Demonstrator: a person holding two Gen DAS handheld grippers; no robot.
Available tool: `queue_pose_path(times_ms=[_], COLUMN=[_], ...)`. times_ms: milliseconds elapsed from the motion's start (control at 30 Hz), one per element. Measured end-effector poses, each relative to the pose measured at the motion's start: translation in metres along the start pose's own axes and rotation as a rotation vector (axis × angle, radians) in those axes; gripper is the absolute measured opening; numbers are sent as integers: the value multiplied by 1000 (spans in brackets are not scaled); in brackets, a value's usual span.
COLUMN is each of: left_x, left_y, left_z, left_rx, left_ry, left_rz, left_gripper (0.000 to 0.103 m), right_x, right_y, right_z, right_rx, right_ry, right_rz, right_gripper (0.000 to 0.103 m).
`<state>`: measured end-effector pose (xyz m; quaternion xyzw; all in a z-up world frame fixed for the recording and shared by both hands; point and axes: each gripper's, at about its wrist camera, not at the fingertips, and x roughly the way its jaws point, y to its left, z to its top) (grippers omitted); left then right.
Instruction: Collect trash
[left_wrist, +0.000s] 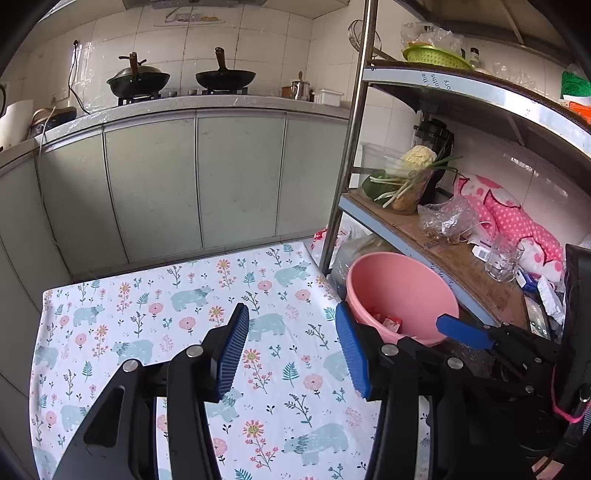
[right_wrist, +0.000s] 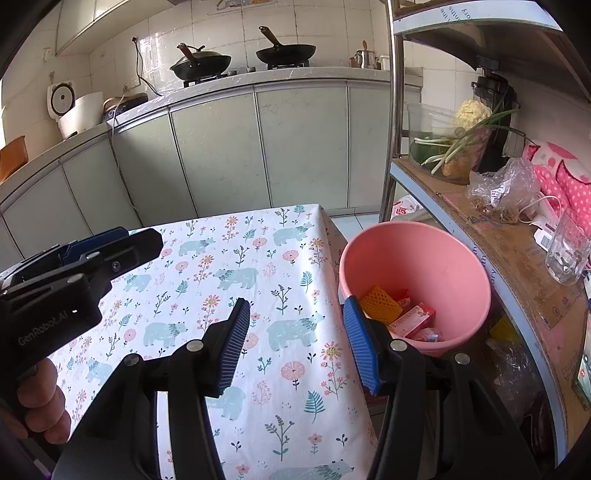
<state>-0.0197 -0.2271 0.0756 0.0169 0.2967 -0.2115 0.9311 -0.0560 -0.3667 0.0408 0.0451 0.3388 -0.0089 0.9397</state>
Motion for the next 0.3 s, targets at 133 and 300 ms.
queue_pose_path(times_ms=[133, 300], left_x=[3, 11], left_y=[1, 3], left_z=[-2, -7], left_rx=[-10, -27], left_ry=[19, 60], left_rz=[-4, 0], left_gripper=[48, 48], right_x=[3, 6], right_y=[1, 0], right_z=[-2, -3], right_rx=[0, -2], right_ry=[9, 17], right_rz=[-2, -4], right_gripper=[54, 54])
